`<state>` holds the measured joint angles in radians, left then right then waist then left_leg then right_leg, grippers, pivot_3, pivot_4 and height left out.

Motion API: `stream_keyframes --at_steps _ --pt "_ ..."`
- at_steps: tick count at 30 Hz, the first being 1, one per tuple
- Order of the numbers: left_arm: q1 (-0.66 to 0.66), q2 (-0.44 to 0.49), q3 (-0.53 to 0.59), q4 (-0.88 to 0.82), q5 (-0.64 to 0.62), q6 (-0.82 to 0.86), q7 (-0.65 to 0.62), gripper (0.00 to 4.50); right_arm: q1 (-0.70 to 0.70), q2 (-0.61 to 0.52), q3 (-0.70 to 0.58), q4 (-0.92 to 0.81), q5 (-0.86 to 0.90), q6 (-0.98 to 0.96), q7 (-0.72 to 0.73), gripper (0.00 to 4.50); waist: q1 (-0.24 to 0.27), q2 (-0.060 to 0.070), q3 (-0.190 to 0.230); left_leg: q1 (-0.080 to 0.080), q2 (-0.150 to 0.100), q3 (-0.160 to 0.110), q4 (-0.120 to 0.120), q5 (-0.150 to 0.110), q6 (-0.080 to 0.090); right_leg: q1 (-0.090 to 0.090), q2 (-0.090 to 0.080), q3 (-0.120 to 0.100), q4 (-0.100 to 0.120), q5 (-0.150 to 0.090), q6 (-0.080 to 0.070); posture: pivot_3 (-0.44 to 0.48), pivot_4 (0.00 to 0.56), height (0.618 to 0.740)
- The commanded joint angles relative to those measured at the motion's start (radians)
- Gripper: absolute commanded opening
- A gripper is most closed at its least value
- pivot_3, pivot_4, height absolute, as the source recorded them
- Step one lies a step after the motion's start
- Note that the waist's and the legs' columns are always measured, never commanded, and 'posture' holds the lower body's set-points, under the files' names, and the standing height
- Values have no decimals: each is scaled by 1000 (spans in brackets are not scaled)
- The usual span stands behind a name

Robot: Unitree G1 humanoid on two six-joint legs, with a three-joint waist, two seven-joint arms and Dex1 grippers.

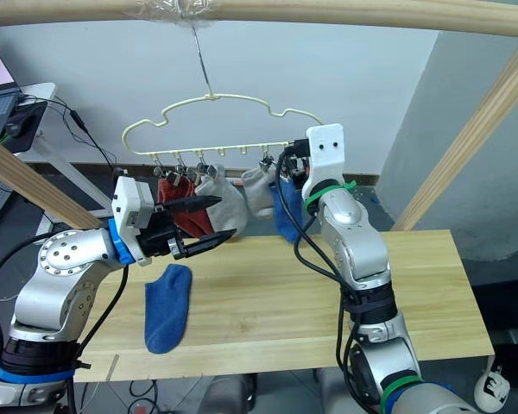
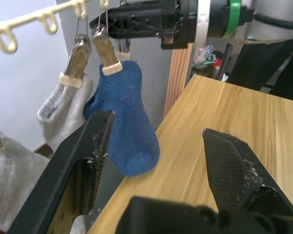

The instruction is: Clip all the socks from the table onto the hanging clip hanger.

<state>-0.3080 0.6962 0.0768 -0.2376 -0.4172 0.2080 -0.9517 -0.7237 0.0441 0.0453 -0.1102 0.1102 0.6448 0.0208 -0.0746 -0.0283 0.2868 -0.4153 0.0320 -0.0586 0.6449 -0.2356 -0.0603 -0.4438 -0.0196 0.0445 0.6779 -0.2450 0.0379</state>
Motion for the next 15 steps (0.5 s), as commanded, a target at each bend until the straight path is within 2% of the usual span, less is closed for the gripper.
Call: stream_keyframes --at_steps 1,15 --pt "1 3 13 -25 -3 -13 0 3280 -28 17 -11 -18 15 -3 -3 2548 0 0 0 0 0 0 0 0 0 0 0 0 0 0 0 -45 266 721" --pt "-22 4 4 -60 -7 37 18 3280 -28 51 -26 -40 2 32 -56 2548 -1 0 0 0 0 0 0 0 0 0 0 0 0 0 0 -45 266 721"
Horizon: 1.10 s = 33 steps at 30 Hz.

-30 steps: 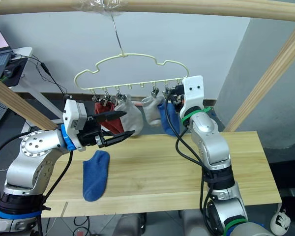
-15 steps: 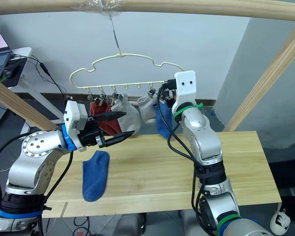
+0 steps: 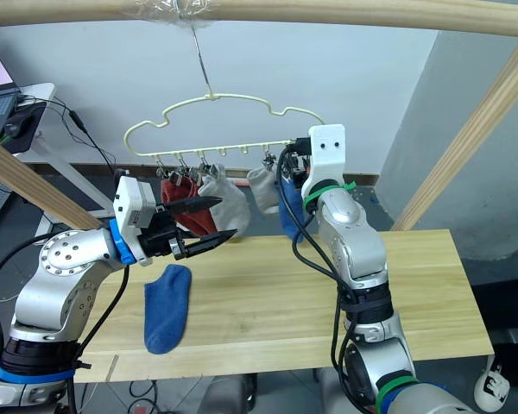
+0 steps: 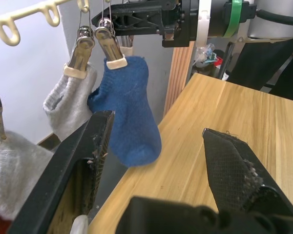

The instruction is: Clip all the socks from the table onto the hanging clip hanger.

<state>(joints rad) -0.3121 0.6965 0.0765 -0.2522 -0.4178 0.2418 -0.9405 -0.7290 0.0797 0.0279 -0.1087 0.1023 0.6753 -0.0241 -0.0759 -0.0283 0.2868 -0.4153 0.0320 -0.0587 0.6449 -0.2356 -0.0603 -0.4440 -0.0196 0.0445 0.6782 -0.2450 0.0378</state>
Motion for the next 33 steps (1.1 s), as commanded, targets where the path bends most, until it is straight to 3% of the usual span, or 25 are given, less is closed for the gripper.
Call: stream_keyframes --at_steps 1,3,9,12,19,24,26,33 --pt "-20 3 4 -47 -6 5 7 3280 -22 19 -10 -42 11 3 -13 2548 0 0 0 0 0 0 0 0 0 0 0 0 0 0 0 -45 266 721" --pt "-21 3 4 -49 -5 9 8 3280 -23 28 -16 -43 14 7 -17 2548 0 0 0 0 0 0 0 0 0 0 0 0 0 0 0 -45 266 721" --pt "-3 2 11 -58 11 11 37 3280 -35 42 -32 -37 22 5 -20 557 -2 0 0 0 0 0 0 0 0 0 0 0 0 0 0 -53 262 721" --pt "45 0 23 -71 30 11 75 3280 -42 42 -37 -32 25 2 -18 6 -6 0 0 0 0 0 0 0 0 0 0 0 0 0 0 -53 265 721" --pt "263 5 68 -80 134 12 199 3280 -54 33 -38 -24 33 1 -5 7 -10 0 0 0 0 0 -1 0 0 -2 0 0 1 0 0 -53 270 721" --pt "445 -78 147 17 173 35 343 4480 -61 19 -34 -18 35 4 11 7 -12 0 0 0 0 1 -1 0 0 -2 0 1 1 0 0 -49 280 721" --pt "452 -130 185 71 138 74 392 4500 -61 15 -32 -20 39 7 17 7 -10 0 0 0 0 1 -1 0 0 -2 0 1 1 0 0 -46 283 721" --pt "393 -173 151 273 222 38 473 4500 -57 12 -15 -33 47 21 32 7 -3 0 0 -1 0 -1 1 0 0 -2 0 -1 1 -3 4 -57 291 721"
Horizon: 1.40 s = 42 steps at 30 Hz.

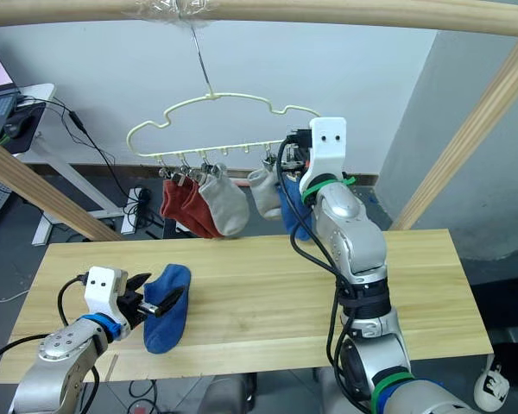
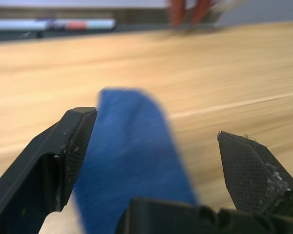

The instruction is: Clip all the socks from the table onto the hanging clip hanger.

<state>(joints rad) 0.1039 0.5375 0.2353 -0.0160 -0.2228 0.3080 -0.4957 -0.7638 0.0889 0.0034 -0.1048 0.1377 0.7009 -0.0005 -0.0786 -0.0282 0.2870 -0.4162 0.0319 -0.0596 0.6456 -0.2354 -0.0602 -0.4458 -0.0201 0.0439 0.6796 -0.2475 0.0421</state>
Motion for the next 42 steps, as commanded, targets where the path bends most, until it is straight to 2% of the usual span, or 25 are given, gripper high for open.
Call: stream_keyframes --at_steps 1,7,9,16,22,23,27,33,36,42 --pt "-34 -20 -15 56 36 -36 35 4500 -22 4 11 -40 12 -2 10 7 -1 0 0 0 0 0 0 0 0 0 0 0 0 0 0 -62 294 721" --pt "-107 -50 -55 186 83 -57 62 4500 -20 11 15 -49 15 9 8 7 -4 0 0 0 0 0 -1 0 0 0 0 0 0 3 -5 -71 301 721" --pt "-110 -53 -69 205 85 -48 52 4113 -19 13 18 -50 15 10 9 7 -8 0 0 0 0 0 -1 0 0 0 0 0 0 3 -5 -76 301 721" --pt "-103 -58 -80 226 92 -66 48 2086 -22 26 16 -48 19 5 2 7 -8 0 0 1 0 0 -1 0 0 0 0 0 0 2 -4 -78 299 721" --pt "-112 -68 -121 244 101 -170 -7 151 -26 33 12 -44 16 1 -2 7 -8 0 0 1 0 1 -1 0 0 0 0 0 0 2 -4 -82 299 721" --pt "-121 -73 -129 239 95 -188 -23 0 -26 33 11 -44 16 0 -2 7 -8 0 0 0 0 1 -1 0 0 0 0 0 0 2 -4 -82 299 721" --pt "-210 -124 -154 186 -8 -152 -132 0 -25 33 8 -44 15 0 -2 7 -2 0 0 -1 0 0 -1 0 0 0 0 0 0 2 -4 -82 299 721" --pt "-363 -156 -276 104 -74 -71 -311 0 -22 36 11 -48 12 4 -3 7 -9 0 1 -1 0 0 -1 0 0 0 0 0 -1 2 -4 -97 295 721" --pt "-446 -193 -321 97 -76 -72 -344 0 -20 35 11 -53 11 5 -4 7 -11 0 1 -1 0 1 -1 0 0 0 0 0 -1 3 -4 -108 291 721" --pt "-589 -297 -346 188 -57 -153 -343 0 -17 36 13 -61 9 8 -7 7 -11 0 1 -1 0 1 -1 0 0 0 0 0 -1 3 -4 -123 283 721"
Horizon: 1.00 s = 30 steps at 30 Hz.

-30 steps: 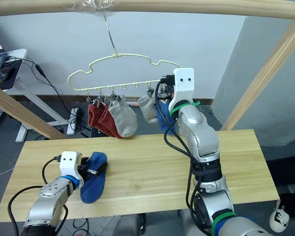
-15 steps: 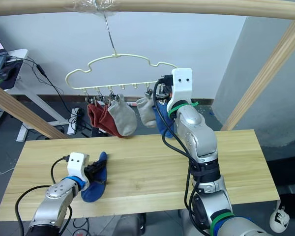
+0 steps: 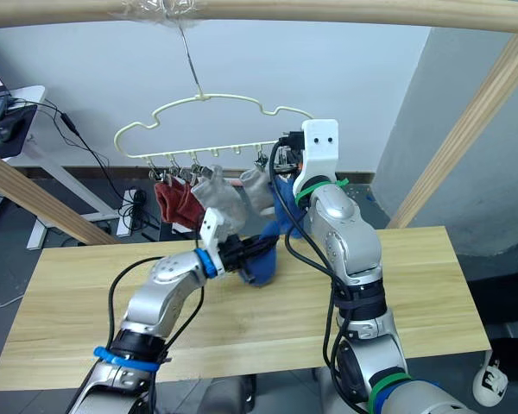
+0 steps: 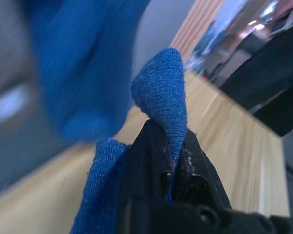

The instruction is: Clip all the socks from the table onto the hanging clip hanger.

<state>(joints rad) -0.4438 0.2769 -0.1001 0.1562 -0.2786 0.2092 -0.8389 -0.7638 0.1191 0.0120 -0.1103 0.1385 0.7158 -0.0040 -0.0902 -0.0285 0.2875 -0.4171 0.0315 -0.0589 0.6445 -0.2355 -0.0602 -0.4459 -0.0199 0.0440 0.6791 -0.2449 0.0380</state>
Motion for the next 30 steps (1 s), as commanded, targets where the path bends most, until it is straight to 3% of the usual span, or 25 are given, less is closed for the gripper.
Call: stream_keyframes --at_steps 1,10,15,30 --pt "-56 -49 -15 25 4 -69 0 0 -18 6 4 -54 8 -7 -4 7 0 0 0 0 0 0 0 0 0 0 0 0 0 0 0 -122 283 721" --pt "-199 -171 -24 228 115 -248 141 0 -23 4 3 -57 8 -6 -6 7 -2 0 0 0 0 0 0 0 0 0 0 0 0 0 0 -140 281 721" --pt "-263 -181 9 346 156 -358 228 0 -22 -2 0 -63 5 -6 -7 7 -2 0 0 -1 -1 0 0 0 0 0 0 0 -1 -1 2 -151 282 721" --pt "-272 -187 21 369 152 -399 239 0 -21 -13 -4 -61 0 -22 -20 7 -11 0 0 -1 -1 0 0 0 0 0 0 0 -1 0 1 -162 276 721"
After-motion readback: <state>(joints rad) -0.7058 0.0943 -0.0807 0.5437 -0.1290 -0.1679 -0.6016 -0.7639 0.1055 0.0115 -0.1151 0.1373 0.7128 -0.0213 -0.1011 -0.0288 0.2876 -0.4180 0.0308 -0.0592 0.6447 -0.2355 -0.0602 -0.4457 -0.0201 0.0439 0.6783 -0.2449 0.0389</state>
